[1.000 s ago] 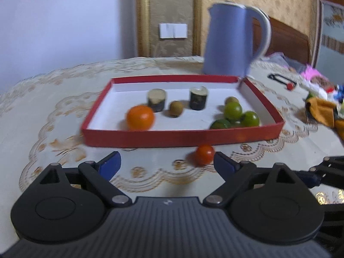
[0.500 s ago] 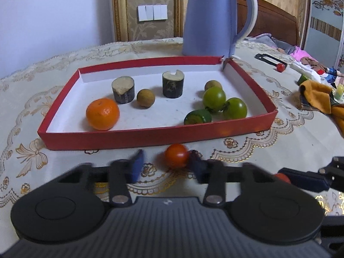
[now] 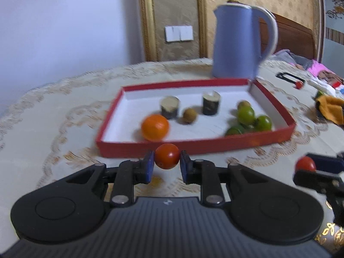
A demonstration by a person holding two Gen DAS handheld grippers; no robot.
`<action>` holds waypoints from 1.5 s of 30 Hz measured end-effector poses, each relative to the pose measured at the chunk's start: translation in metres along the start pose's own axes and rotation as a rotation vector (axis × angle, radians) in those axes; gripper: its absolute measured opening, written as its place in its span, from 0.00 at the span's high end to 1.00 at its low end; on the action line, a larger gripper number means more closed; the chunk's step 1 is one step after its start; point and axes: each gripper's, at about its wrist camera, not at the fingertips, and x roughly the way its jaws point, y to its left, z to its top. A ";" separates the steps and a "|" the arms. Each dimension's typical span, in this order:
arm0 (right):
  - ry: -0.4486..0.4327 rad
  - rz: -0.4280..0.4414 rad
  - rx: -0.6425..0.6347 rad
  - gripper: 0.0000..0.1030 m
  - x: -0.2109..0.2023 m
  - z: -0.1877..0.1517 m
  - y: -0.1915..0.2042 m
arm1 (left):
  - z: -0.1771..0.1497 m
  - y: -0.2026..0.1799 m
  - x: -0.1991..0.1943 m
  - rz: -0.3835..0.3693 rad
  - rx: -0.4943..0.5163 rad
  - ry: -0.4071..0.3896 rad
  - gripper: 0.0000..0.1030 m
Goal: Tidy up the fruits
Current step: 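Grasp the red tomato with the left tool, drop it in the tray while the right tool carries its tomato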
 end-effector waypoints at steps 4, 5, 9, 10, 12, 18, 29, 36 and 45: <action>-0.007 0.018 -0.010 0.76 -0.001 0.003 0.007 | 0.020 0.017 0.008 0.034 -0.031 0.003 0.78; -0.009 0.020 -0.012 0.76 -0.001 0.003 0.008 | 0.024 0.020 0.012 0.046 -0.032 0.005 0.78; -0.019 0.029 -0.014 0.76 -0.003 0.006 0.010 | 0.039 0.030 0.031 0.107 -0.036 0.008 0.78; -0.022 0.032 -0.014 0.76 -0.004 0.006 0.010 | 0.042 0.032 0.036 0.112 -0.040 0.016 0.78; -0.026 0.038 -0.008 0.76 -0.004 0.007 0.008 | 0.048 0.035 0.047 0.130 -0.045 0.030 0.78; -0.039 0.042 -0.003 0.76 -0.002 0.013 0.006 | 0.068 0.035 0.076 0.172 -0.039 0.043 0.77; -0.057 0.041 0.006 0.76 0.005 0.026 0.004 | 0.080 0.029 0.101 0.226 -0.036 0.047 0.49; -0.052 0.031 0.013 0.76 0.020 0.036 0.000 | 0.046 0.035 0.049 0.234 -0.094 0.031 0.16; -0.065 -0.007 0.024 0.76 0.044 0.054 0.001 | -0.019 0.047 0.002 0.190 -0.174 0.041 0.06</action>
